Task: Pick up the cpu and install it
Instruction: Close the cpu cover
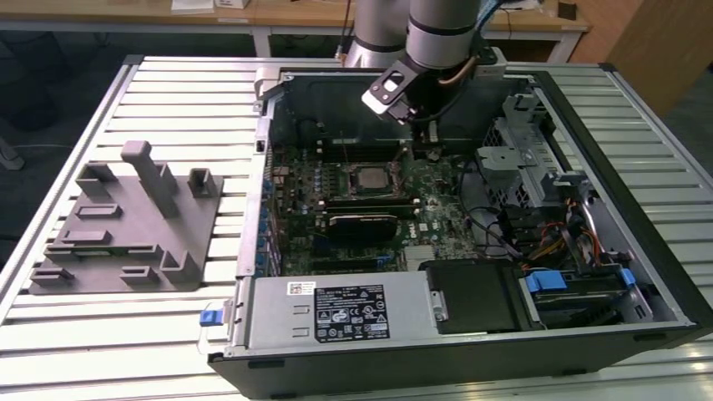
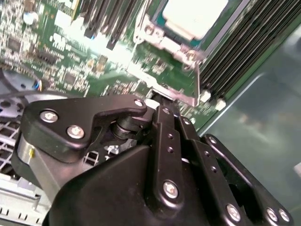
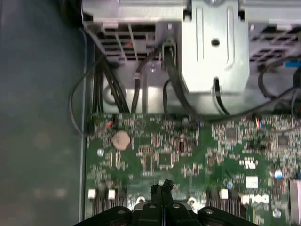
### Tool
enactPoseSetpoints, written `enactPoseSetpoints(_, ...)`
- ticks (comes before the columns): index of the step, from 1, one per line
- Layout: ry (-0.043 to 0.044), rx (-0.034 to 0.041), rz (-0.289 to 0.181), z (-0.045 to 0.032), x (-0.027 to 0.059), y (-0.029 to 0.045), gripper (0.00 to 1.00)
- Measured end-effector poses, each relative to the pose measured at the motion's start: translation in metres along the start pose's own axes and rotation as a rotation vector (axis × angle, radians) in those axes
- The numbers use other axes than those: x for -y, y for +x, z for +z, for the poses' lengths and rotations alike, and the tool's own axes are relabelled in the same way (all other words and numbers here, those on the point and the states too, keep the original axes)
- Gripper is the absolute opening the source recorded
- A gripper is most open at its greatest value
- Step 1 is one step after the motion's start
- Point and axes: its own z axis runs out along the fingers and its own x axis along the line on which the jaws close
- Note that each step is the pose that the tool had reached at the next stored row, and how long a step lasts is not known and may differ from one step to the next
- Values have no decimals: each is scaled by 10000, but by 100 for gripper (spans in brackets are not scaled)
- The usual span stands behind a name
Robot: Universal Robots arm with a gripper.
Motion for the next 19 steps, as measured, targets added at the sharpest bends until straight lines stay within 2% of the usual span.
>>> enactPoseSetpoints(7, -1, -28, 2, -12, 207, 0, 11)
enactPoseSetpoints(10, -1, -30, 2, -13, 236, -1, 11)
enactPoseSetpoints(15, 10, -30, 1, -12, 237, -1, 11)
enactPoseSetpoints(19, 561, 17, 11, 0, 221, -1, 11)
